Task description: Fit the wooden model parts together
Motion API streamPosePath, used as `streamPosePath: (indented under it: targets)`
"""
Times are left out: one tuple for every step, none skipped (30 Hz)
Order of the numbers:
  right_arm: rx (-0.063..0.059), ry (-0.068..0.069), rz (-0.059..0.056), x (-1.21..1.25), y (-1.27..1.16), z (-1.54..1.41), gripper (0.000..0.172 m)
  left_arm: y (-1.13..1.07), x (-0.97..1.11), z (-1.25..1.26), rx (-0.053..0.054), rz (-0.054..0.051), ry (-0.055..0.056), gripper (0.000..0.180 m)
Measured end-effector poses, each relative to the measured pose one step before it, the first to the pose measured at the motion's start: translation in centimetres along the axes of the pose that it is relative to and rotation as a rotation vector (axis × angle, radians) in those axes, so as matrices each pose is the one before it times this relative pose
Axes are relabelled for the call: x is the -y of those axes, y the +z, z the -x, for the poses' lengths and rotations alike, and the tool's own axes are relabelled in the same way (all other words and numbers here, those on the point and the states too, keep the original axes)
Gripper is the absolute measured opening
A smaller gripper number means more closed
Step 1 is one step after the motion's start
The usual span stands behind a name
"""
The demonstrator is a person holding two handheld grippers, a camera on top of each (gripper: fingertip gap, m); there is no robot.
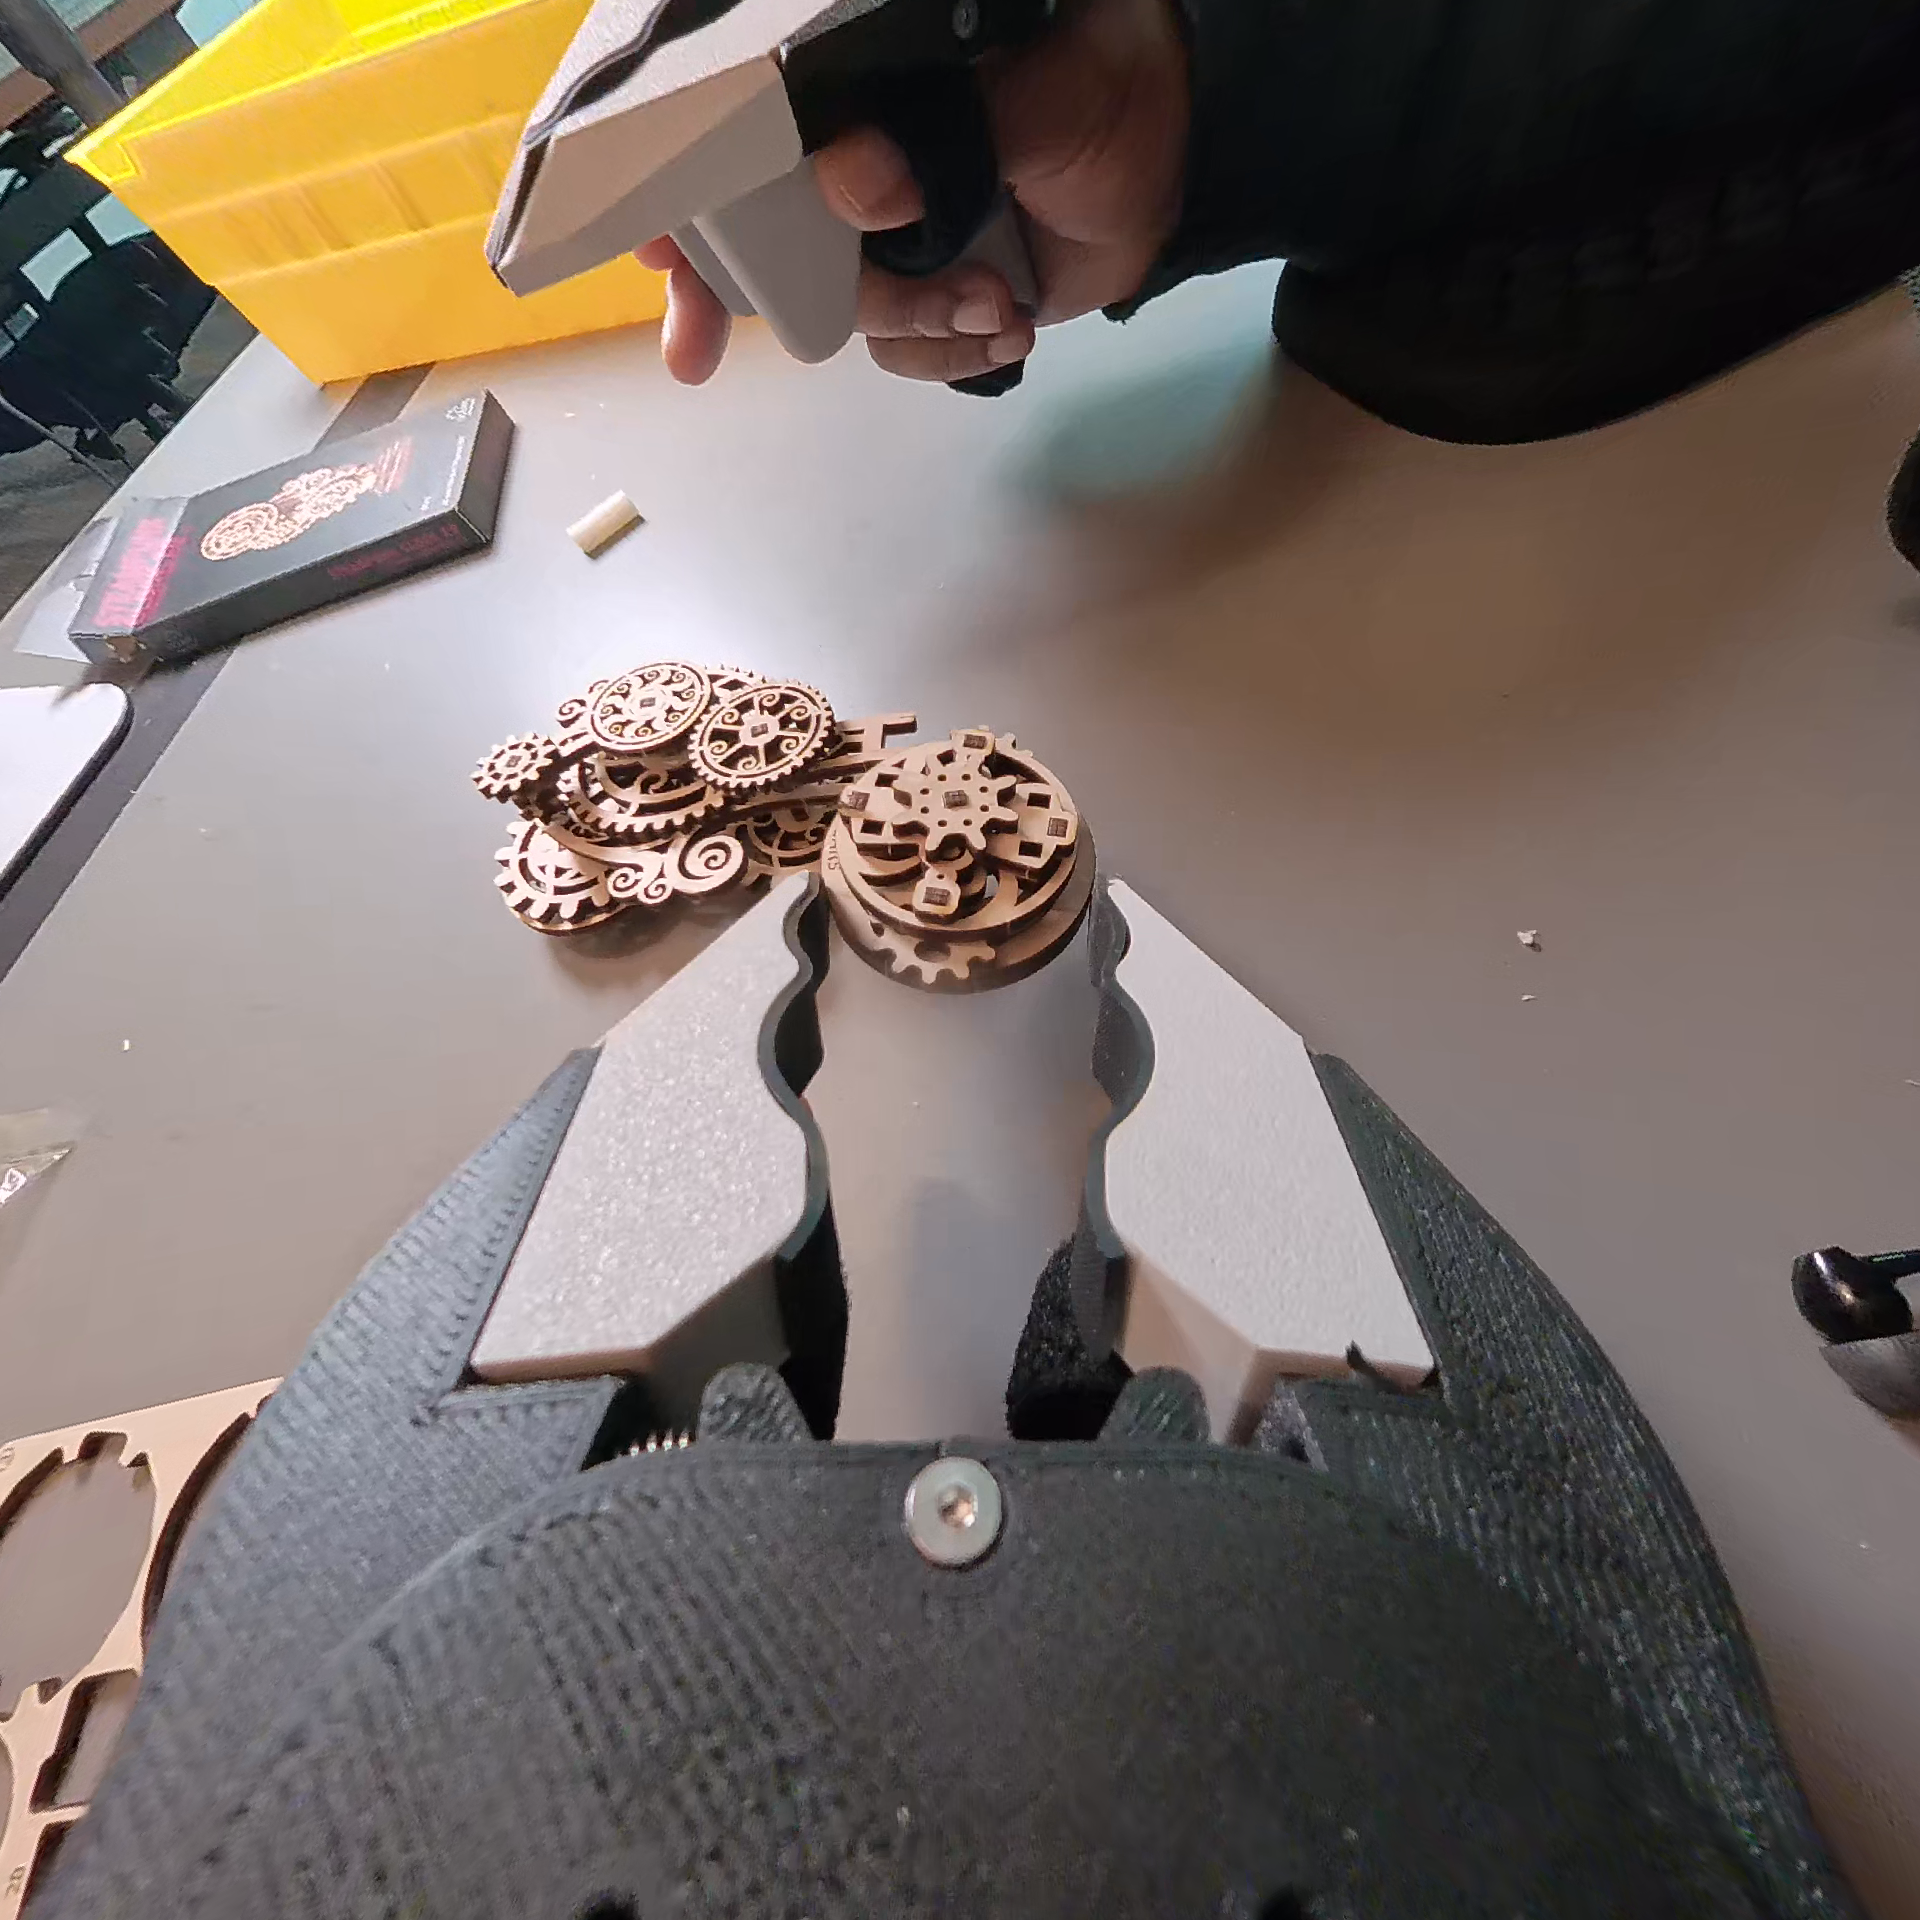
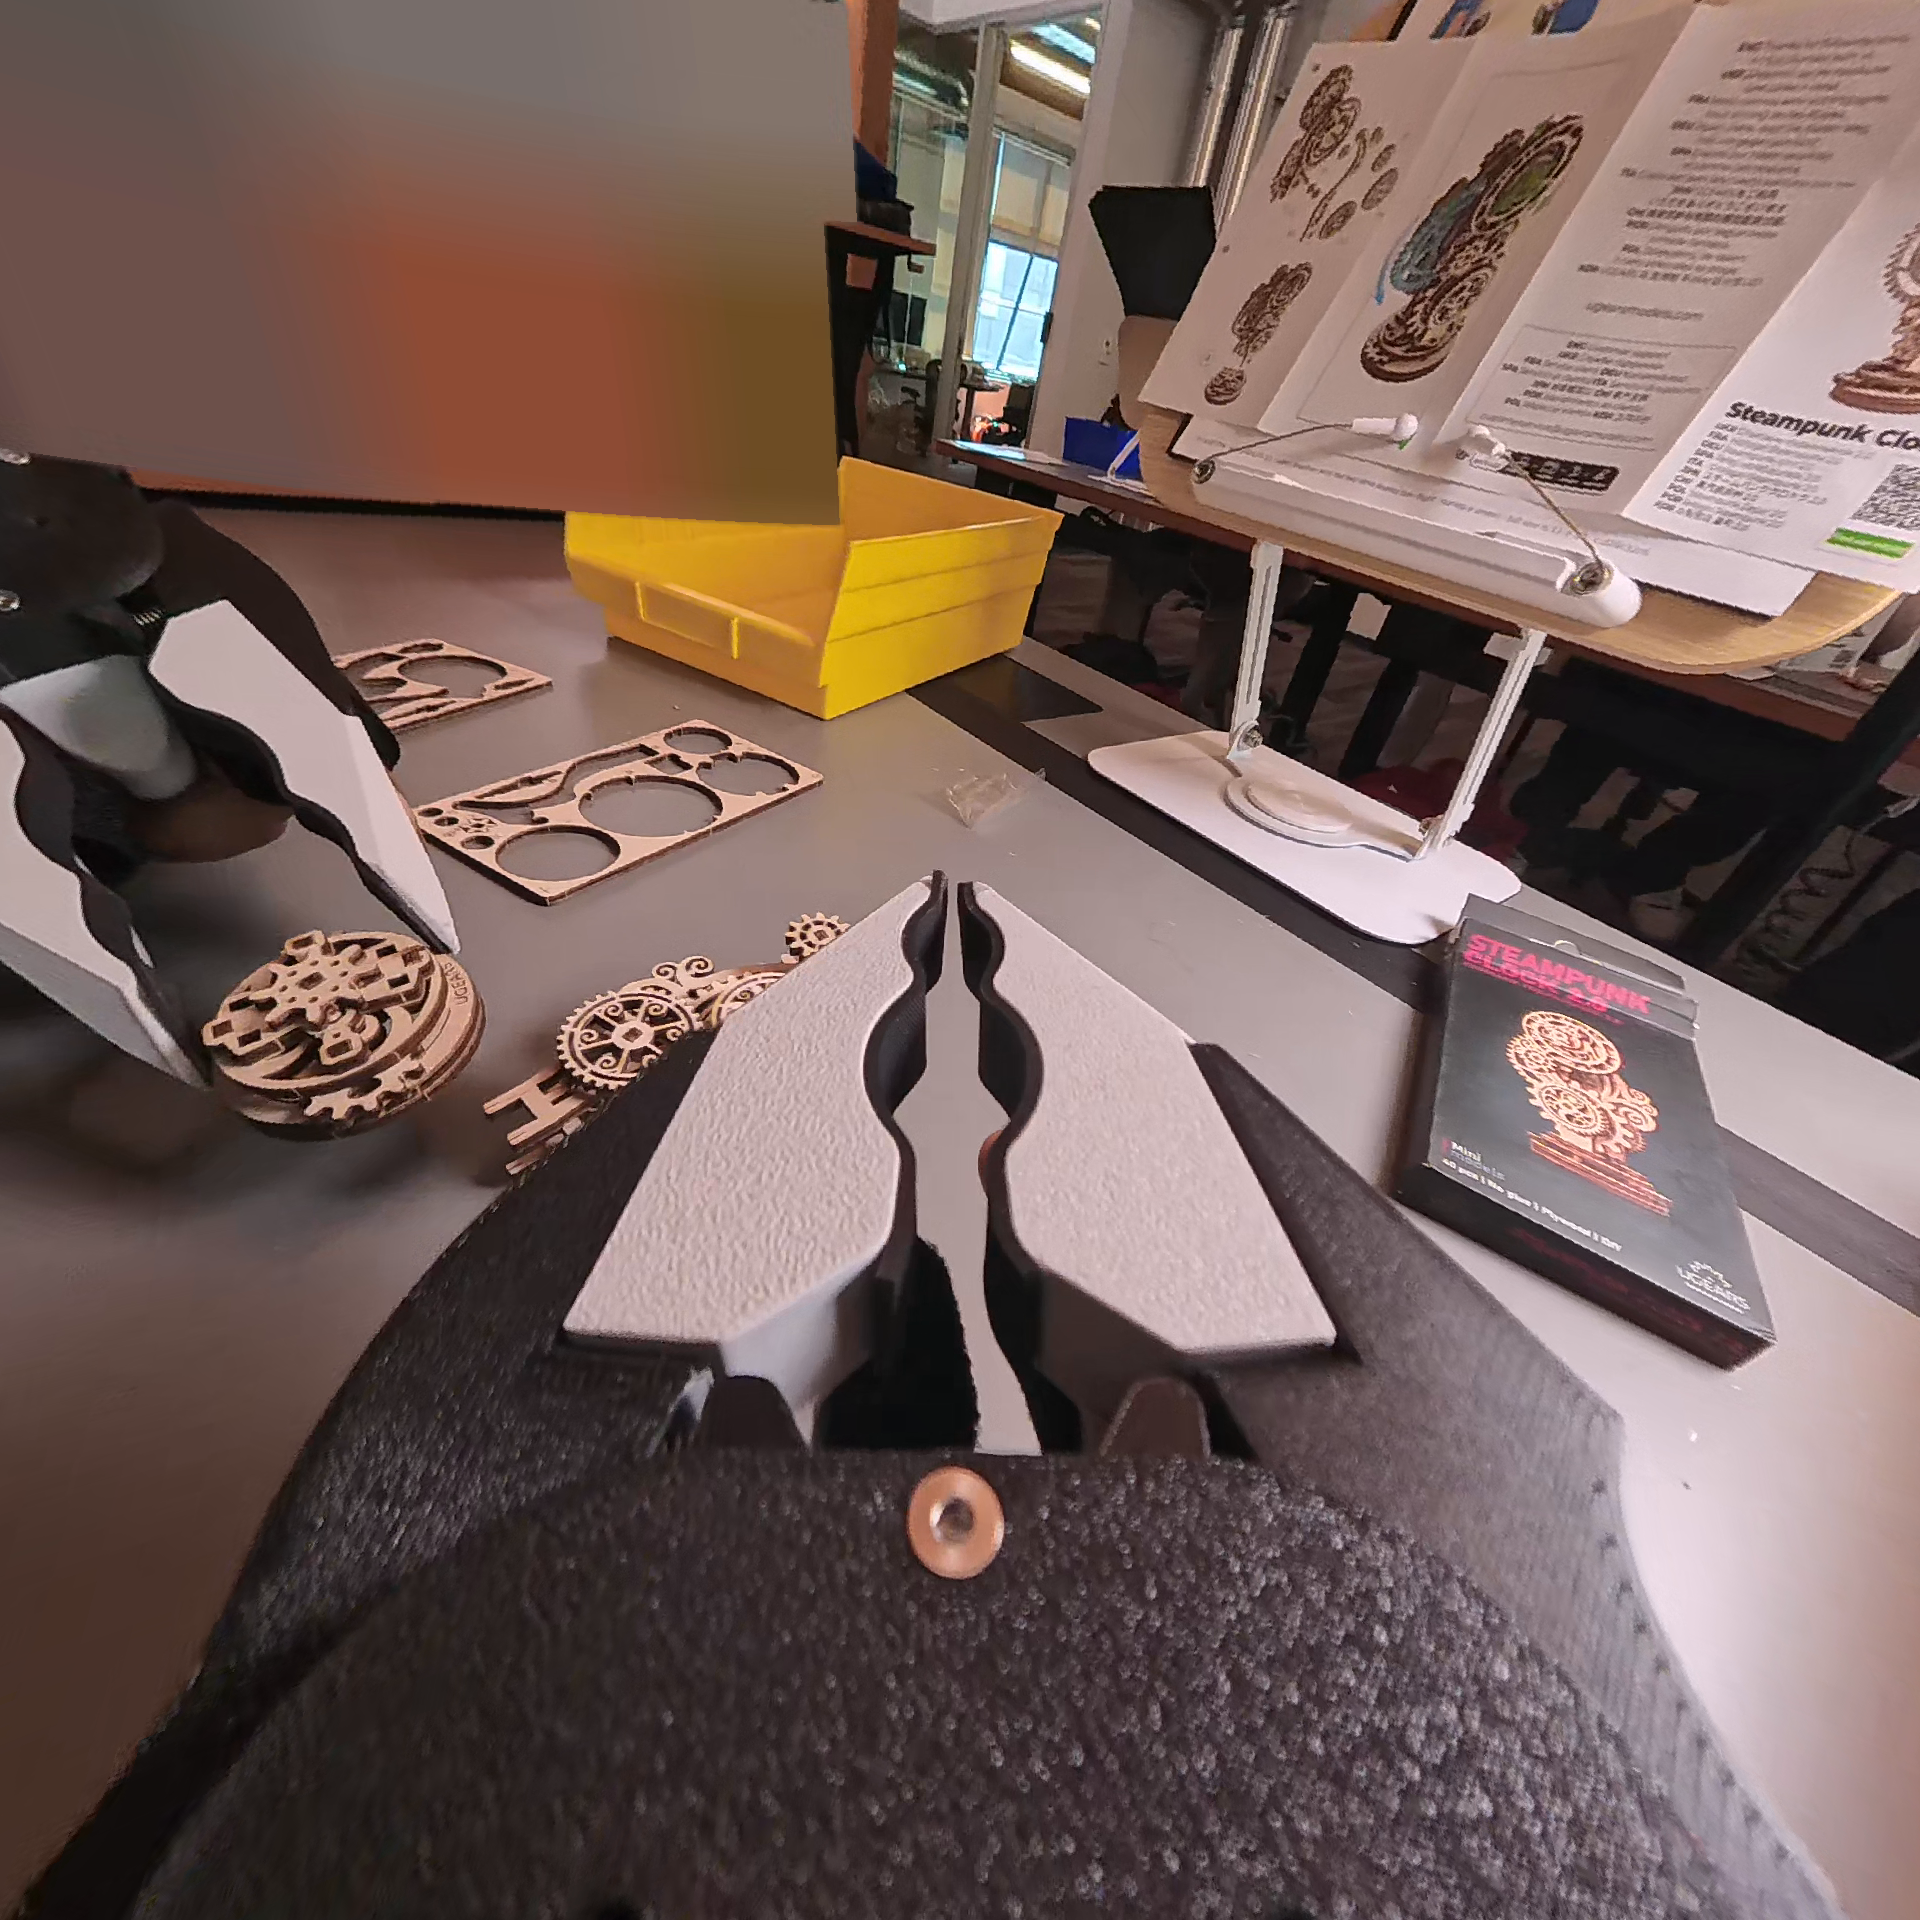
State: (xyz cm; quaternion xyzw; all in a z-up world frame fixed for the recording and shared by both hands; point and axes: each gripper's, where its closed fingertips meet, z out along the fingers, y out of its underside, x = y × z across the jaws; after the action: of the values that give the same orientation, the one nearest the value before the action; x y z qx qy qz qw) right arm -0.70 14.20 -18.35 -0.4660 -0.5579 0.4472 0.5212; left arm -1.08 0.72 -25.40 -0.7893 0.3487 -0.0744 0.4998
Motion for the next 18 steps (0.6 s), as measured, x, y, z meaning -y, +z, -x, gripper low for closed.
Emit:
streamPosePath:
  targets:
    - [0.0047, -0.0034, 0.002, -0.049, 0.018, 0.085, 0.0, 0.014, -0.049, -0.032, -0.0019, 0.0032, -0.0017, 0.049]
    - [0.0072, -0.0033, 0.0027, -0.06, 0.023, 0.111, 0.0, 0.021, -0.084, -0.012, -0.0007, 0.0047, -0.0016, 0.049]
    - [0.0088, -0.0028, 0.003, -0.071, 0.032, 0.148, 0.001, 0.027, -0.153, -0.027, -0.0024, 0.0077, -0.004, 0.049]
    - [0.0067, -0.0031, 0.0021, -0.044, 0.029, 0.144, 0.001, 0.046, -0.173, 0.005, -0.002, 0.0083, -0.0088, 0.049]
    - [0.0067, -0.0041, 0.0021, -0.042, 0.04, 0.146, 0.001, 0.05, -0.18, 0.001, -0.0031, 0.0075, -0.011, 0.049]
    - [0.0084, -0.0044, 0.0037, -0.051, 0.048, 0.174, 0.001, 0.074, -0.227, -0.03, -0.0057, 0.0113, -0.0131, 0.049]
    - [0.0072, -0.0051, 0.0037, -0.057, 0.041, 0.174, 0.001, 0.085, -0.226, 0.021, -0.0028, 0.0119, -0.0138, 0.049]
    - [0.0057, -0.0066, 0.0033, -0.059, 0.036, 0.155, 0.001, 0.098, -0.182, 0.02, -0.0016, 0.0082, -0.0104, 0.049]
    - [0.0044, -0.0072, 0.0033, -0.037, 0.036, 0.137, 0.001, 0.077, -0.13, -0.029, -0.0041, 0.0049, -0.0057, 0.049]
    - [0.0028, -0.0072, 0.0027, -0.031, 0.03, 0.097, 0.001, 0.036, -0.036, 0.008, -0.0001, -0.0005, -0.0015, 0.049]
    - [0.0021, -0.0066, 0.0022, -0.028, 0.013, 0.082, 0.001, 0.021, -0.006, 0.001, 0.0, -0.0005, -0.0002, 0.049]
    - [0.0015, -0.0053, 0.0027, -0.038, 0.018, 0.063, 0.001, 0.028, 0.006, -0.003, -0.0001, 0.0001, 0.0003, 0.049]
    - [0.0011, -0.0042, 0.0023, -0.038, 0.009, 0.036, 0.001, 0.007, 0.052, 0.034, 0.0037, -0.0029, 0.0032, 0.049]
    - [0.0012, -0.0028, 0.0014, -0.031, 0.005, 0.03, 0.001, -0.007, 0.099, 0.029, 0.0049, -0.0065, 0.0074, 0.049]
    - [0.0011, -0.0013, 0.0003, -0.001, 0.008, 0.016, 0.001, -0.016, 0.107, -0.019, 0.0022, -0.0063, 0.0076, 0.049]
    - [0.0009, -0.0003, -0.0002, 0.003, 0.002, 0.011, 0.001, 0.002, 0.094, -0.004, 0.0019, -0.0067, 0.0068, 0.049]
    - [0.0007, 0.0001, 0.0002, -0.005, -0.002, 0.001, 0.001, -0.003, 0.039, -0.043, -0.001, -0.004, 0.0056, 0.049]
    - [0.0005, 0.0002, 0.0007, -0.013, 0.013, -0.014, 0.001, 0.034, -0.044, -0.075, -0.0037, 0.0015, 0.0023, 0.049]
